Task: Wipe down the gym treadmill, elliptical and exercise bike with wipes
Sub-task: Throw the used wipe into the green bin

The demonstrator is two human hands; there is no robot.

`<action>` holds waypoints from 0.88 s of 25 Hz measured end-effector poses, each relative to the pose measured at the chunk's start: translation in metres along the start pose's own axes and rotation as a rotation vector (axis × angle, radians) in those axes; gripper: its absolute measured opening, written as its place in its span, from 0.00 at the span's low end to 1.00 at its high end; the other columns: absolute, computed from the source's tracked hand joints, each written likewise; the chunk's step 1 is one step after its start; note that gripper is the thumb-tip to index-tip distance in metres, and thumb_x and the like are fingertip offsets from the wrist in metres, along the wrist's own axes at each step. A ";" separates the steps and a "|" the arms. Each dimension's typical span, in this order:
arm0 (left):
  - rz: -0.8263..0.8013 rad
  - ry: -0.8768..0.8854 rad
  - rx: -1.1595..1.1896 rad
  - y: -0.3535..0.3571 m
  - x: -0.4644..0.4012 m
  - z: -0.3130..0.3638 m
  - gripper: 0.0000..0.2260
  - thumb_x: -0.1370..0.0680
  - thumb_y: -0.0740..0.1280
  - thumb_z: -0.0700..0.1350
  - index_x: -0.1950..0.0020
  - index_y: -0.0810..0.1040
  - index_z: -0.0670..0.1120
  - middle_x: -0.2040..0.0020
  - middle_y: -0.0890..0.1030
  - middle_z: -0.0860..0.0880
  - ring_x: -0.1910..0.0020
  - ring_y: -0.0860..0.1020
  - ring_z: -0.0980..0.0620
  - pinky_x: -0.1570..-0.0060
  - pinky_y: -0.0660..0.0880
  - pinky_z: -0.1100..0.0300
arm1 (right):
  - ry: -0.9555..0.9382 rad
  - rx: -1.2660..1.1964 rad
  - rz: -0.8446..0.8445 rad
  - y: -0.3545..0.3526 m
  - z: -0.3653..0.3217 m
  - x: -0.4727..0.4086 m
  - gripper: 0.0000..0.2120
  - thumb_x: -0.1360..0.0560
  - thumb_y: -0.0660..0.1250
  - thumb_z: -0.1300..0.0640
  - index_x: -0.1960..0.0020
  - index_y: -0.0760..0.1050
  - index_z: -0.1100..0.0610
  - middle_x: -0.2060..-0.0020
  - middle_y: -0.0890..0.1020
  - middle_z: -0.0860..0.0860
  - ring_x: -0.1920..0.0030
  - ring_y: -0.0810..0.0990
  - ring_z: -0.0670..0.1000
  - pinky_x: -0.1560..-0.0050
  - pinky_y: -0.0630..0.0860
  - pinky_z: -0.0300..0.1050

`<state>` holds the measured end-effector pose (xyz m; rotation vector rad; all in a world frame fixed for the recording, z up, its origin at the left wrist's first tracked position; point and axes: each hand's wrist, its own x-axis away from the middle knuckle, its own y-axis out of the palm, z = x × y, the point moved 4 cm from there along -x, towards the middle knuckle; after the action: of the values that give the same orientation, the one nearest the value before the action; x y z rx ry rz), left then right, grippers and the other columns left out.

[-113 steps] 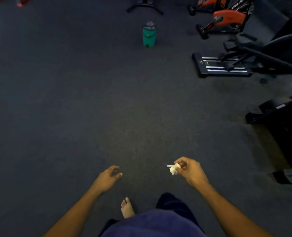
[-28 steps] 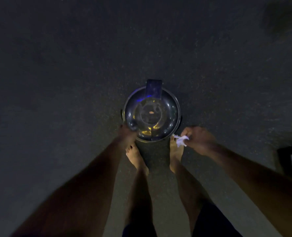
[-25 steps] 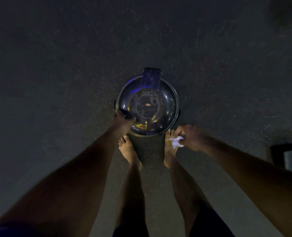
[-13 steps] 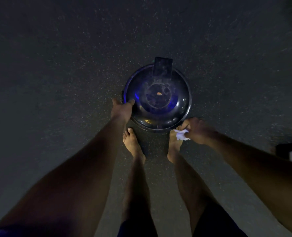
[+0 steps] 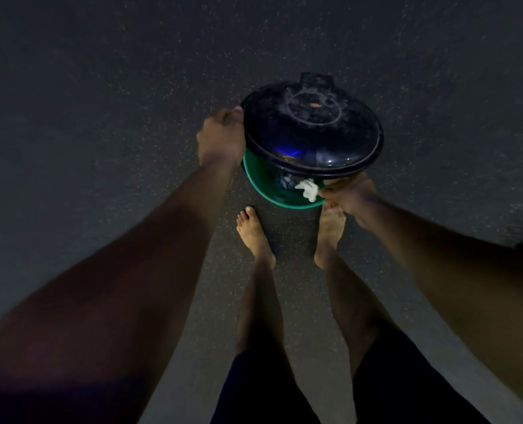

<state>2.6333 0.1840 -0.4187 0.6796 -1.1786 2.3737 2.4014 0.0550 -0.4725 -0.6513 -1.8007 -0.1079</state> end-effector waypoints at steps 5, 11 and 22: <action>-0.065 0.017 -0.168 -0.005 0.008 -0.003 0.18 0.18 0.58 0.59 0.38 0.81 0.52 0.43 0.82 0.48 0.45 0.80 0.46 0.43 0.76 0.52 | -0.070 0.167 0.015 -0.012 0.014 0.010 0.13 0.26 0.75 0.63 0.44 0.77 0.58 0.54 0.84 0.54 0.57 0.85 0.50 0.60 0.84 0.44; -0.169 0.031 -0.422 -0.051 0.076 0.018 0.16 0.18 0.62 0.55 0.38 0.80 0.46 0.38 0.80 0.38 0.37 0.78 0.36 0.46 0.73 0.53 | -0.275 0.707 -0.112 -0.040 -0.007 0.102 0.10 0.23 0.71 0.56 0.44 0.81 0.58 0.46 0.84 0.53 0.46 0.82 0.54 0.44 0.78 0.50; -0.393 0.522 -0.526 -0.110 0.206 0.144 0.16 0.21 0.67 0.52 0.33 0.76 0.51 0.35 0.79 0.44 0.35 0.77 0.42 0.40 0.74 0.53 | -0.429 0.492 0.251 -0.158 -0.084 0.339 0.11 0.22 0.69 0.55 0.41 0.80 0.57 0.47 0.84 0.52 0.43 0.81 0.53 0.49 0.70 0.38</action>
<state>2.5634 0.1563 -0.1545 0.0860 -1.2131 1.6615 2.3345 0.0166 -0.0976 -0.5609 -2.0259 0.6701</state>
